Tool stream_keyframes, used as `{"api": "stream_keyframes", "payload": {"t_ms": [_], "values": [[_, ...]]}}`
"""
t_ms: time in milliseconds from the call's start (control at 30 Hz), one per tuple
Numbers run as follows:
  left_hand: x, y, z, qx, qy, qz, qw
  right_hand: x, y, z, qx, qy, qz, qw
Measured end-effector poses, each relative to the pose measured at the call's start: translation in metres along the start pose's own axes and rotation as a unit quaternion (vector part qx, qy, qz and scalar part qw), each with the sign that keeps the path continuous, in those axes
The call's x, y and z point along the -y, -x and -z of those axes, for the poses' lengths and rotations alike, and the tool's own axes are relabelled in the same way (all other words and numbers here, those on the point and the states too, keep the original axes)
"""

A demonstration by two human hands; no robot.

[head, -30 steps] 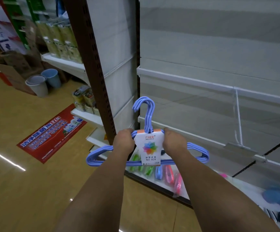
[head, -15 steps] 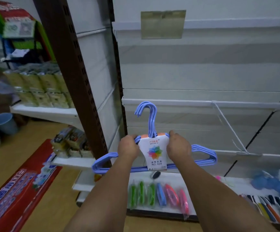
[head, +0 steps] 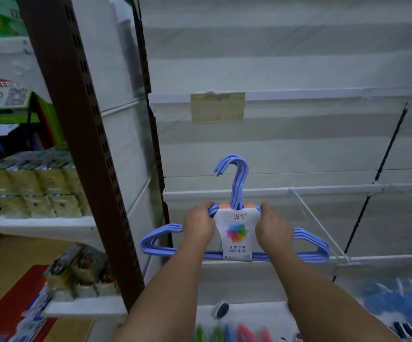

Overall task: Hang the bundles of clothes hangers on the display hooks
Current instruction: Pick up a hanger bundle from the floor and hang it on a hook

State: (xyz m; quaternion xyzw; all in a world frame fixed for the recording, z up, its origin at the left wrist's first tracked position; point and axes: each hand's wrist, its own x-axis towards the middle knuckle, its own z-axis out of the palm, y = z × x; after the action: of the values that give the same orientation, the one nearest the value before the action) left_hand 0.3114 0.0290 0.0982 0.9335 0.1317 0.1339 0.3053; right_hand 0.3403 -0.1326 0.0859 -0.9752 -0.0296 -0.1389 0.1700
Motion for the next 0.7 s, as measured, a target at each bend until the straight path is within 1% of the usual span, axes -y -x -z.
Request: {"api": "stream_keyframes", "payload": {"t_ms": [67,133,233,300,400,533,600,700], "values": [[-0.013,-0.008,0.005,-0.022,-0.003,-0.02,1.0,-0.001,-0.013,0.011,-0.015,-0.02,-0.001,1.0],[-0.026,-0.017,0.011,-0.038,0.009,-0.019,0.999,0.0,-0.025,0.019,-0.031,-0.034,0.004,0.999],[-0.039,-0.029,0.024,-0.043,0.053,-0.003,0.998,0.007,-0.039,0.033,-0.071,-0.034,0.001,0.997],[-0.046,-0.034,0.034,-0.058,0.088,-0.012,0.994,0.013,-0.047,0.044,-0.093,-0.039,-0.01,0.995],[-0.054,-0.04,0.049,-0.113,0.127,-0.024,0.985,0.024,-0.062,0.06,-0.107,-0.066,-0.029,0.992],[-0.073,-0.047,0.069,-0.195,0.186,-0.026,0.963,0.041,-0.078,0.076,-0.125,-0.091,-0.041,0.987],[-0.084,-0.05,0.08,-0.22,0.176,-0.027,0.959,0.047,-0.083,0.08,-0.135,-0.099,-0.041,0.985],[-0.096,-0.056,0.089,-0.233,0.129,-0.038,0.963,0.055,-0.086,0.08,-0.139,-0.109,-0.039,0.983]]}}
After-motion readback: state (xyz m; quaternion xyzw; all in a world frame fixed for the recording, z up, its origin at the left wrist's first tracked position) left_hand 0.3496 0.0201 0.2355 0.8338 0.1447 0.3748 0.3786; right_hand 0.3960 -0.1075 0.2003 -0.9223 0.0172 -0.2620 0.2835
